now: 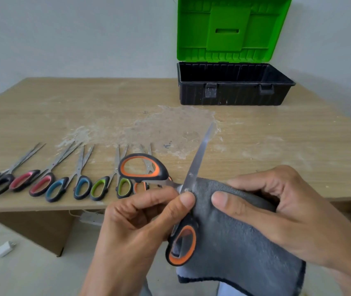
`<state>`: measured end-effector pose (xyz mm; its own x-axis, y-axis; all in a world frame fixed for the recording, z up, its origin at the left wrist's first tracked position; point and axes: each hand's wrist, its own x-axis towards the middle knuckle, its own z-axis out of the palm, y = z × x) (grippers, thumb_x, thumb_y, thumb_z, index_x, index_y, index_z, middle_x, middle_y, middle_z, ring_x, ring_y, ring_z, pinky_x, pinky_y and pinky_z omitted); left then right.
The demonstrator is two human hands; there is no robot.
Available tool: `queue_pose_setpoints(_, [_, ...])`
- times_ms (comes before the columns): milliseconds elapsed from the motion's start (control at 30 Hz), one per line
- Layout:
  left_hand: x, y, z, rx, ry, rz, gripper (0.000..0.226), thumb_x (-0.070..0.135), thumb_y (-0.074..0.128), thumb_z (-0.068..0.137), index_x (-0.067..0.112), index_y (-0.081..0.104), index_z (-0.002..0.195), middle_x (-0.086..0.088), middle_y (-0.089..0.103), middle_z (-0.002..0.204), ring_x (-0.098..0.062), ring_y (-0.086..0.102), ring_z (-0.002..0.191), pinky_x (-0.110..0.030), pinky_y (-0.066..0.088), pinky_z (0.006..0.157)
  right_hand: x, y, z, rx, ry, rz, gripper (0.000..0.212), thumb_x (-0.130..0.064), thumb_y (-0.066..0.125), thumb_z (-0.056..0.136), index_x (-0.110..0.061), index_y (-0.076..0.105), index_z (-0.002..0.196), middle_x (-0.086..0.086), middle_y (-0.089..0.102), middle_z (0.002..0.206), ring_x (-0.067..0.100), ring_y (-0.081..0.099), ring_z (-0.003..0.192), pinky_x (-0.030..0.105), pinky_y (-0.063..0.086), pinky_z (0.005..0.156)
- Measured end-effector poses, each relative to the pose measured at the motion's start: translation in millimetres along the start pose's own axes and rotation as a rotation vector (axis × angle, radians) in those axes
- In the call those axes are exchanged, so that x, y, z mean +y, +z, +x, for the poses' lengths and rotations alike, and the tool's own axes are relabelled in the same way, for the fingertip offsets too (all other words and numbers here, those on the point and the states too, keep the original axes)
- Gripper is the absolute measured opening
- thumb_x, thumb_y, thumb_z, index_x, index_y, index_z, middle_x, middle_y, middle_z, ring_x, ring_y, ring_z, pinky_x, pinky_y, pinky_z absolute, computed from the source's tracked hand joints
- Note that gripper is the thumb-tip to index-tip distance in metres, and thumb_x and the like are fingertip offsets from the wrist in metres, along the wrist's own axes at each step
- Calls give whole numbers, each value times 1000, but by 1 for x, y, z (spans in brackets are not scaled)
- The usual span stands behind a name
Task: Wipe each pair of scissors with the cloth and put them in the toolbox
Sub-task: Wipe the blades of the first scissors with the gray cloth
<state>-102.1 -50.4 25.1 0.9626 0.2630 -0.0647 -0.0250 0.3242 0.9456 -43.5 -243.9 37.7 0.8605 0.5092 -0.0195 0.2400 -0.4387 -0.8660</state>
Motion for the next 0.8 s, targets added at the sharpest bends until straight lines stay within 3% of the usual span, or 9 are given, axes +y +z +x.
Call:
queue_pose_setpoints(133, [-1, -14, 4, -5, -25, 6, 21, 14, 90, 53, 4, 77, 66, -16, 73, 66, -16, 64, 54, -22, 52, 47, 5, -9, 1, 30, 15, -6, 68, -65, 69, 86, 2, 78, 86, 32, 67, 73, 52, 61, 61, 51, 45, 49])
queue_pose_setpoints(233, [0, -20, 6, -31, -14, 23, 29, 22, 90, 50, 4, 78, 69, -16, 72, 66, -18, 65, 55, -24, 53, 49, 6, -12, -1, 75, 18, -6, 62, -64, 71, 84, -2, 79, 82, 27, 64, 66, 49, 57, 56, 47, 40, 47])
queue_pose_setpoints(333, [-2, -15, 6, -58, -20, 28, 17, 14, 88, 54, 5, 77, 64, -14, 70, 62, -16, 63, 53, -22, 53, 47, 6, -6, 1, 75, 4, -2, 61, -64, 72, 84, -3, 80, 85, 29, 67, 71, 50, 61, 61, 51, 45, 49])
queue_pose_setpoints(467, [-4, -15, 6, -78, 9, 28, 29, 28, 86, 50, 6, 77, 67, -11, 71, 64, -14, 60, 56, -19, 50, 48, 3, -1, 4, 15, -8, 13, 60, -64, 71, 87, -5, 81, 93, 33, 70, 83, 53, 67, 71, 62, 52, 60])
queue_pose_setpoints(667, [-1, -24, 8, -54, -27, 0, 34, 28, 85, 46, 5, 77, 69, -15, 72, 67, -17, 65, 57, -23, 53, 50, 3, -10, 3, 80, 0, -27, 63, -65, 71, 83, -2, 79, 82, 27, 66, 67, 49, 59, 58, 47, 41, 49])
queue_pose_setpoints(800, [-7, -18, 7, -122, -34, 51, 31, 31, 85, 51, 7, 77, 68, -12, 72, 67, -18, 60, 60, -22, 51, 52, -1, 0, 6, 59, -30, -17, 55, -62, 70, 86, -8, 81, 88, 24, 70, 71, 45, 63, 62, 51, 46, 53])
